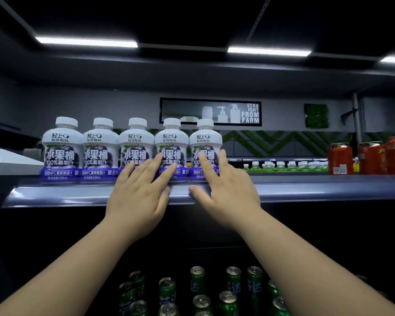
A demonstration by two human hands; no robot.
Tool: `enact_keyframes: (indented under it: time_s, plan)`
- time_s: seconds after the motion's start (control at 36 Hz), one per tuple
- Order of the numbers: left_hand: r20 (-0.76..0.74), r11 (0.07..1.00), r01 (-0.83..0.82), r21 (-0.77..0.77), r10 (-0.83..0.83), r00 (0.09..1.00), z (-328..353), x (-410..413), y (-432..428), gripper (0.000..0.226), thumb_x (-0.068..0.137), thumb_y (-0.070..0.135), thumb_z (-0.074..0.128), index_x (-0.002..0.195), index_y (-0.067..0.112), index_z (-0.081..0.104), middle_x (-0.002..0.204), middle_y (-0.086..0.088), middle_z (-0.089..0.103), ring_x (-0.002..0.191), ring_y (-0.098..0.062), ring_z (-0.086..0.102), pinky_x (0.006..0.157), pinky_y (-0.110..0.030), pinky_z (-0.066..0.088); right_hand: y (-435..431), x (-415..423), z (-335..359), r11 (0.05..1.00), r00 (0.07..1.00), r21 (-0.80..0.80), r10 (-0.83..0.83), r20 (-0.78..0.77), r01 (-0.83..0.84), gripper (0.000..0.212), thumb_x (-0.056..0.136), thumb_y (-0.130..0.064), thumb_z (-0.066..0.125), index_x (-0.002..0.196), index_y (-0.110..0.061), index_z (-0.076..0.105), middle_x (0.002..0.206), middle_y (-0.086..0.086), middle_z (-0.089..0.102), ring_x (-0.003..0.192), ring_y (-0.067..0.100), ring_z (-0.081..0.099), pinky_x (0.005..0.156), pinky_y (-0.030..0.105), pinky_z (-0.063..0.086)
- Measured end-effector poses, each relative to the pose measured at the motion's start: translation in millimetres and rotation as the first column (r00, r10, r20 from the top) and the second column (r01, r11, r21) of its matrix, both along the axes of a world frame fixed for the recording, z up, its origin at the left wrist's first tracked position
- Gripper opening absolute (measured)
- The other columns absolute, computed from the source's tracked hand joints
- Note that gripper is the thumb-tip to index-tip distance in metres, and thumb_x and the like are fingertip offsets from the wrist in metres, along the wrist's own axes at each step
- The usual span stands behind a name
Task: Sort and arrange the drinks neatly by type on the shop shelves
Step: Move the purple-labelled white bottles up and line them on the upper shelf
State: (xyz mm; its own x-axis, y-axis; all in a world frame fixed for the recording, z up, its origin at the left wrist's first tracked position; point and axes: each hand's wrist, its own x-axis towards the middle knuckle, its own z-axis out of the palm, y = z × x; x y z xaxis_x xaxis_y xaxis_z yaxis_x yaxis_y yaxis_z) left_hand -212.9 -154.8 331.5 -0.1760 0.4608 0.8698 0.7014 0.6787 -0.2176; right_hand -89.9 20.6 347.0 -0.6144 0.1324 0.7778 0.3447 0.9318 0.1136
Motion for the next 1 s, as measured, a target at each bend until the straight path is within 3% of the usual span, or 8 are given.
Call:
enact_keyframes:
  time_s: [0.22,0.31,0.47,0.61,0.72,0.81,0.89,1.0]
  plan:
    - [0.073,0.998,-0.039,-0.05,0.043,0.996,-11,8,-3,0.068,0.093,0.057,0.027,0.151,0.023,0.04,0.153,-0.013,0.044,0.143,-0.031,0.04,0.117,-0.05,0.019,1,10,-10,1.0,0.998,-0.01,0.024,0.06,-0.023,0.079,0.097,-0.073,0.019,0.159,-0.037,-0.014,0.168,0.01,-0.02,0.155,0.024,-0.015,0.125,0.044,-0.007]
    - [0.115,0.994,-0.074,-0.076,0.083,0.99,-19,18,0,0.075,0.092,0.067,0.022,0.153,0.027,0.036,0.158,-0.014,0.035,0.148,-0.031,0.03,0.119,-0.049,0.013,4,17,-18,0.999,0.998,0.02,0.028,0.06,-0.029,0.082,0.096,-0.074,0.02,0.16,-0.033,-0.012,0.168,0.008,-0.019,0.155,0.025,-0.017,0.124,0.046,-0.011]
    - [0.097,0.981,-0.173,-0.088,0.182,0.978,-31,36,13,0.083,0.081,0.07,0.038,0.147,0.021,0.047,0.152,-0.021,0.042,0.141,-0.041,0.039,0.112,-0.056,0.02,16,36,-37,0.999,0.989,0.05,0.007,0.148,-0.015,0.093,0.088,-0.075,0.019,0.159,-0.027,-0.018,0.164,0.009,-0.031,0.15,0.024,-0.032,0.123,0.046,-0.017]
    - [0.138,0.982,-0.166,-0.092,0.178,0.974,-47,58,30,0.087,0.073,0.064,0.042,0.142,0.012,0.049,0.147,-0.021,0.048,0.136,-0.045,0.042,0.107,-0.066,0.028,35,64,-59,0.998,0.98,0.049,0.027,0.199,-0.038,0.098,0.095,-0.063,0.044,0.158,-0.026,-0.021,0.163,0.007,-0.034,0.148,0.021,-0.035,0.118,0.042,-0.022]
    - [0.186,0.992,-0.101,-0.073,0.114,0.976,-63,88,48,0.078,0.075,0.059,0.041,0.138,0.015,0.057,0.145,-0.019,0.05,0.135,-0.045,0.042,0.108,-0.064,0.03,53,98,-79,1.0,0.966,0.001,0.027,0.255,-0.028,0.099,0.094,-0.06,0.048,0.158,-0.027,-0.02,0.162,0.004,-0.036,0.149,0.019,-0.035,0.123,0.044,-0.015]
    - [0.213,0.998,0.003,-0.068,0.012,0.977,-79,114,63,0.062,0.077,0.055,0.044,0.125,0.024,0.067,0.146,-0.017,0.05,0.137,-0.043,0.041,0.11,-0.059,0.035,68,129,-96,0.985,0.95,-0.17,0.076,0.302,-0.025,0.097,0.094,-0.06,0.052,0.159,-0.034,-0.014,0.162,-0.003,-0.036,0.15,0.017,-0.03,0.126,0.042,0.0]
    - [0.273,0.992,0.114,-0.053,-0.096,0.957,-97,142,81,0.047,0.077,0.05,0.046,0.104,0.027,0.076,0.129,-0.007,0.066,0.122,-0.031,0.06,0.105,-0.054,0.042,88,161,-116,0.916,0.936,-0.401,0.158,0.316,-0.02,0.094,0.092,-0.059,0.058,0.16,-0.042,-0.005,0.167,-0.008,-0.023,0.156,0.017,-0.01,0.122,0.041,0.025]
    - [0.369,0.983,0.169,-0.068,-0.133,0.92,-126,179,108,0.046,0.083,0.049,0.046,0.112,0.026,0.074,0.119,0.006,0.07,0.102,-0.019,0.069,0.085,-0.036,0.056,122,208,-148,0.867,0.931,-0.497,0.159,0.328,0.027,0.092,0.09,-0.059,0.062,0.16,-0.041,0.006,0.17,-0.01,-0.002,0.155,0.02,0.015,0.115,0.039,0.037]
